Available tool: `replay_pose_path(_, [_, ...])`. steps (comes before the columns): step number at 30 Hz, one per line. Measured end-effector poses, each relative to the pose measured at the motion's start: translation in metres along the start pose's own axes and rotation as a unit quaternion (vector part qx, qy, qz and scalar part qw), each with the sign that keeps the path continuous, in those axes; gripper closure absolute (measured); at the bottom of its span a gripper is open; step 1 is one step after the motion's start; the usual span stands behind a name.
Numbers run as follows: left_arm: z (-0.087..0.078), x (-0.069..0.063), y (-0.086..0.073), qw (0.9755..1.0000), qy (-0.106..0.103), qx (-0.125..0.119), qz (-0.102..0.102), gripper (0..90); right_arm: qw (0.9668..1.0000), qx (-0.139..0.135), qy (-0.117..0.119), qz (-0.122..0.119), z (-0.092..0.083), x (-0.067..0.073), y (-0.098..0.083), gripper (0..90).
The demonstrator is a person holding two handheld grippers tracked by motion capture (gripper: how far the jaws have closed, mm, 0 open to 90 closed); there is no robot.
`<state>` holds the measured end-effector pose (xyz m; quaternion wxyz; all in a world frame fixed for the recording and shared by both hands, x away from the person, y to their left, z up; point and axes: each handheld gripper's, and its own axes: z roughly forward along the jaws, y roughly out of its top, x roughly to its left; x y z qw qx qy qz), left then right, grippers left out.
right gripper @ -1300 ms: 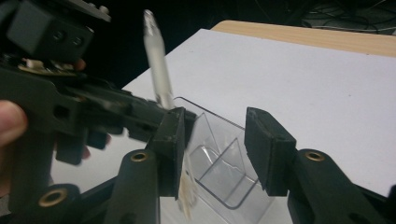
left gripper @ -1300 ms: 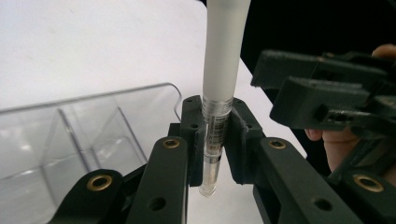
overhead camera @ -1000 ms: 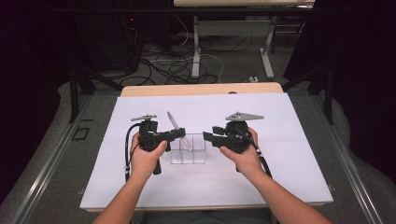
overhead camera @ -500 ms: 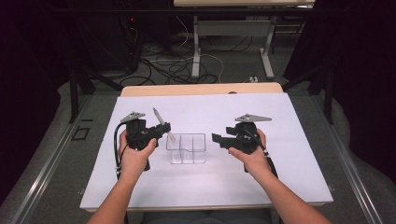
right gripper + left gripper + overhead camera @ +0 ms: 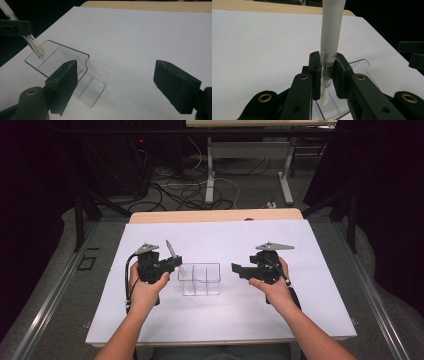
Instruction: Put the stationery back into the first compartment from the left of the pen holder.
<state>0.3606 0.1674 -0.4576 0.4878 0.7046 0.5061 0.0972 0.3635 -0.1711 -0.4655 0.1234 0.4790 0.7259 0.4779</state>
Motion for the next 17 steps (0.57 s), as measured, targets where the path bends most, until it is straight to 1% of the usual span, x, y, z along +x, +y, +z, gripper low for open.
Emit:
replay_pose_path(2, [-0.001, -0.001, 0.0, 1.0, 0.0, -0.005, 0.002, 74.9, 1.0, 0.0, -0.002, -0.001, 0.0, -0.001, 0.0, 19.2])
replay_pose_path(4, [-0.004, 0.0, 0.0, 0.9999, -0.008, -0.013, 0.002, 69.4, 1.0, -0.001, -0.004, -0.001, -0.001, -0.001, 0.001, 19.1])
replay_pose_path(5, [-0.006, 0.0, 0.0, 0.9998, -0.006, -0.018, 0.004, 67.8, 1.0, -0.001, -0.004, -0.001, -0.002, -0.002, 0.001, 18.9])
replay_pose_path(6, [-0.007, 0.001, 0.0, 0.9997, -0.002, -0.023, 0.011, 66.4, 1.0, -0.001, -0.005, 0.0, -0.002, -0.002, 0.001, 18.7])
replay_pose_path(7, [-0.009, 0.002, 0.0, 0.9996, 0.0, -0.026, 0.013, 64.4, 1.0, -0.002, -0.007, -0.004, -0.003, -0.003, 0.001, 18.6])
replay_pose_path(8, [-0.011, 0.003, -0.001, 0.9994, -0.003, -0.031, 0.014, 63.2, 1.0, -0.001, -0.008, -0.004, -0.004, -0.004, 0.001, 18.4])
replay_pose_path(9, [-0.013, 0.004, -0.001, 0.9992, -0.002, -0.035, 0.019, 60.8, 1.0, -0.001, -0.009, -0.004, -0.004, -0.004, 0.0, 18.2])
replay_pose_path(11, [-0.016, 0.007, -0.002, 0.9983, -0.003, -0.05, 0.031, 53.4, 0.9999, 0.002, -0.013, -0.001, -0.006, -0.005, 0.0, 17.7])
replay_pose_path(12, [-0.018, 0.01, -0.002, 0.9976, -0.004, -0.058, 0.036, 48.6, 0.9999, 0.001, -0.014, -0.006, -0.006, -0.007, 0.0, 17.4])
replay_pose_path(14, [-0.022, 0.014, -0.003, 0.996, 0.002, -0.078, 0.044, 43.1, 0.9998, 0.002, -0.018, -0.005, -0.008, -0.01, -0.001, 17.0])
replay_pose_path(15, [-0.023, 0.018, -0.003, 0.9959, -0.003, -0.08, 0.042, 39.1, 0.9998, 0.001, -0.02, -0.005, -0.009, -0.012, -0.002, 16.9])
replay_pose_path(16, [-0.024, 0.022, -0.003, 0.9972, -0.005, -0.071, 0.024, 35.3, 0.9997, 0.003, -0.022, -0.005, -0.011, -0.014, -0.002, 16.8])
replay_pose_path(17, [-0.025, 0.025, -0.003, 0.9984, -0.004, -0.055, 0.014, 35.1, 0.9997, 0.002, -0.025, -0.003, -0.011, -0.015, -0.003, 16.6])
